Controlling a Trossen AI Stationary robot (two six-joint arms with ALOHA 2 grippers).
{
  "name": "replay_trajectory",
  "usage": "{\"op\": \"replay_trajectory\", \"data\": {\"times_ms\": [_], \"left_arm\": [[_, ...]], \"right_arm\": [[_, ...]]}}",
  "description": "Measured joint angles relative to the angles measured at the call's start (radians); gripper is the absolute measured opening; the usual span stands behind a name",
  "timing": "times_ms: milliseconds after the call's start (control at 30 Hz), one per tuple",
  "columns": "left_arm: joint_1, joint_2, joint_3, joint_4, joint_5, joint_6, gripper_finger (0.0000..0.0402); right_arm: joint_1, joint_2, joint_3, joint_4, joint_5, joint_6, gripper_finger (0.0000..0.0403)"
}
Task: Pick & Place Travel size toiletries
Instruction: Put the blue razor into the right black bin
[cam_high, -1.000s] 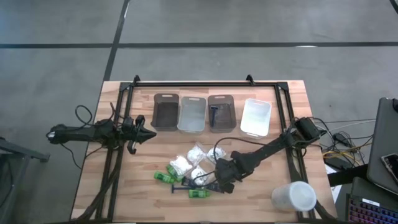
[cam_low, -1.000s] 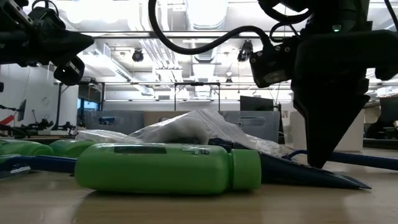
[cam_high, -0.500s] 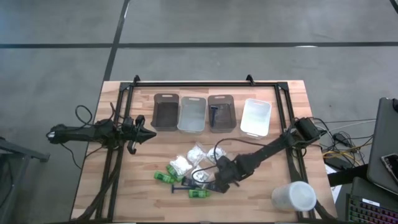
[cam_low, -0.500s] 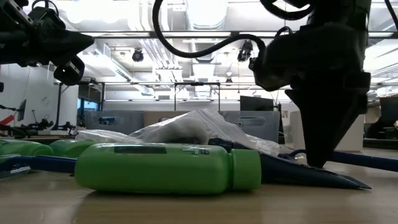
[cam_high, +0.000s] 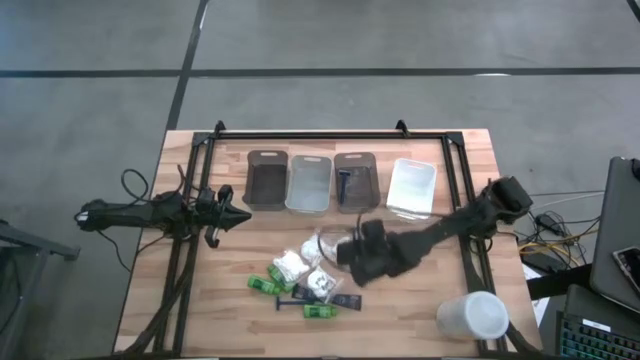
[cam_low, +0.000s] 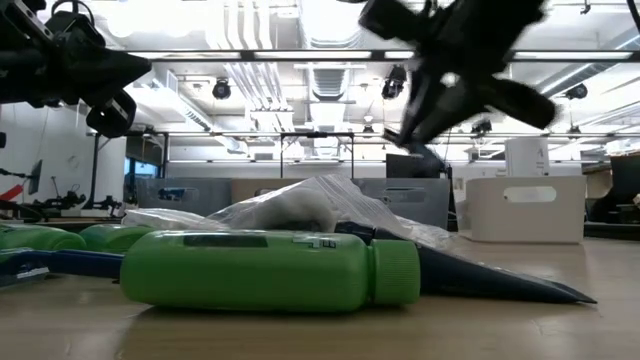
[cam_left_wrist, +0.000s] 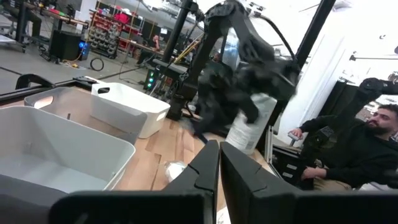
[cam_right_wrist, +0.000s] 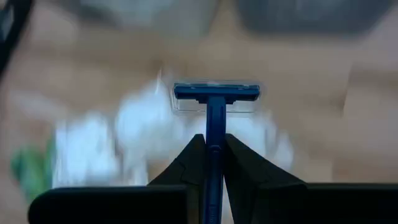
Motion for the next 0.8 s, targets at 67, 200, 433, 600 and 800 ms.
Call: {"op": "replay_trajectory", "data": {"times_ms": [67, 200, 433, 600, 800], "left_arm": [[0.0, 0.001, 0.0, -0.003, 0.0, 0.0, 0.0019], [0.0, 0.001, 0.0, -0.011, 0.0, 0.0, 0.0019], [0.0, 0.001, 0.0, -0.015, 0.0, 0.0, 0.0019], [0.0, 0.001, 0.0, -0.018, 0.0, 0.0, 0.0019], [0.0, 0.001, 0.0, -0.018, 0.009, -0.002, 0.0019]], "right_arm": [[-0.046, -0.028, 0.001, -0.034, 0.073, -0.039, 0.003], [-0.142, -0.105, 0.018, -0.078, 0.228, -0.027, 0.003], [-0.348, -0.199, 0.028, -0.079, 0.051, -0.424, 0.003], [-0.419, -0.213, 0.038, -0.078, 0.044, -0.477, 0.003], [-0.5, -0.188, 0.035, -0.074, -0.1, -0.515, 0.0033]]}}
